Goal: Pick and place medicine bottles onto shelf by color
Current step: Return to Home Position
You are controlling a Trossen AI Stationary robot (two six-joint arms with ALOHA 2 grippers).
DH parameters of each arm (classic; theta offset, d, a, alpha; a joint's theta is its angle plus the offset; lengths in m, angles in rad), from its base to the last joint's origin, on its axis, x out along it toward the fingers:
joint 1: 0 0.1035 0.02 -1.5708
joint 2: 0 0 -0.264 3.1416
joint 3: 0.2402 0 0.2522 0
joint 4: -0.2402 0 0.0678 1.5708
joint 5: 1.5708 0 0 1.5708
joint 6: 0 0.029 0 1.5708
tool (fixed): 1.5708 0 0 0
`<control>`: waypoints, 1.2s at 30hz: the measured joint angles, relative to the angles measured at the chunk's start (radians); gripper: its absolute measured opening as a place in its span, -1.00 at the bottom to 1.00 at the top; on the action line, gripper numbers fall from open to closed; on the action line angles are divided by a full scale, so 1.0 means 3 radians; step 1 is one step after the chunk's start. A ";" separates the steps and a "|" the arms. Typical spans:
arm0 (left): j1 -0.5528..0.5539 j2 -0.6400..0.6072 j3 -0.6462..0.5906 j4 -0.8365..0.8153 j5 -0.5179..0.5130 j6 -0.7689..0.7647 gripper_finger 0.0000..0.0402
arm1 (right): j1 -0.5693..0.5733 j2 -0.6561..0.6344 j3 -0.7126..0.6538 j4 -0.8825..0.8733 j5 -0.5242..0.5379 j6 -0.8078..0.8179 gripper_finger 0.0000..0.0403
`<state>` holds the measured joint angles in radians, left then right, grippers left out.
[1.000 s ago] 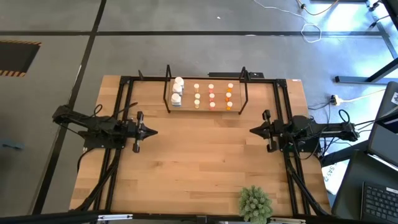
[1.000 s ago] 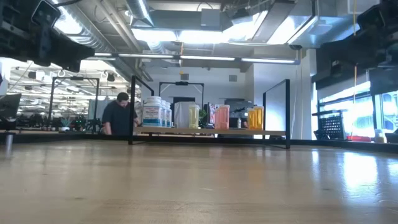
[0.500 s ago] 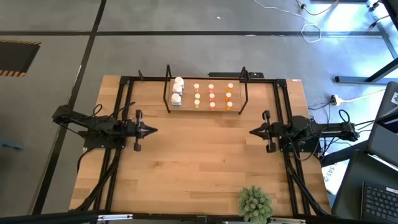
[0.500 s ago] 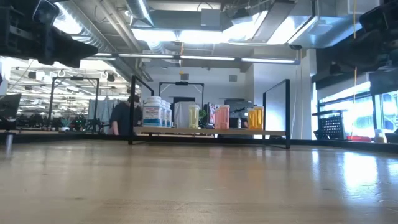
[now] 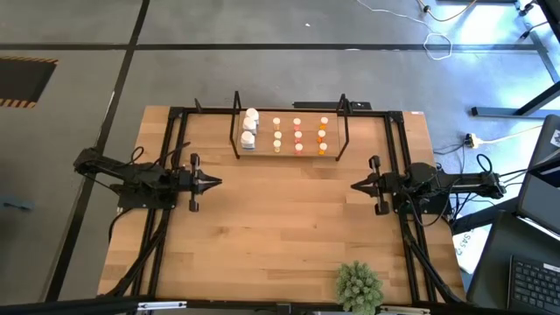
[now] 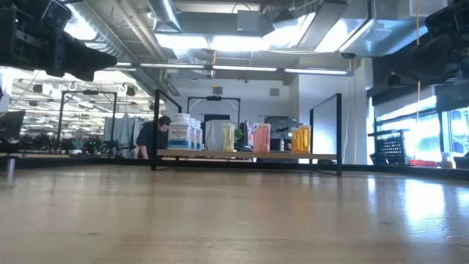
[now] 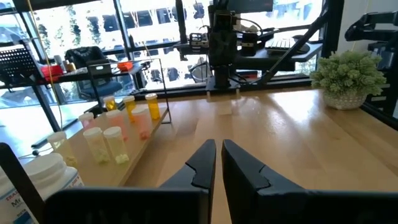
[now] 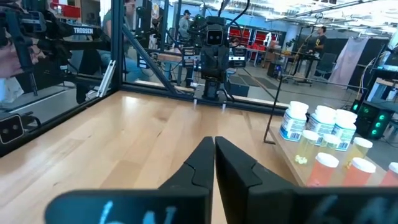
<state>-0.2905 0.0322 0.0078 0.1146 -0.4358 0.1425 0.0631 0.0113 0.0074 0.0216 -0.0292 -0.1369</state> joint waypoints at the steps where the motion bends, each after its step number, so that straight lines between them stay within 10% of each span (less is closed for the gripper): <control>1: 0.0000 0.0000 0.0000 0.0000 0.0000 0.0000 -0.89 | 0.0000 0.0000 0.0000 0.0000 0.0001 0.0008 -0.90; 36: -0.0001 0.0000 0.0000 -0.0003 0.0000 0.0000 -0.86 | 0.0001 0.0000 0.0003 0.0005 0.0004 0.0263 -0.89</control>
<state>-0.2907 0.0322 0.0078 0.1139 -0.4358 0.1425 0.0634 0.0113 0.0082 0.0231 -0.0280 -0.0580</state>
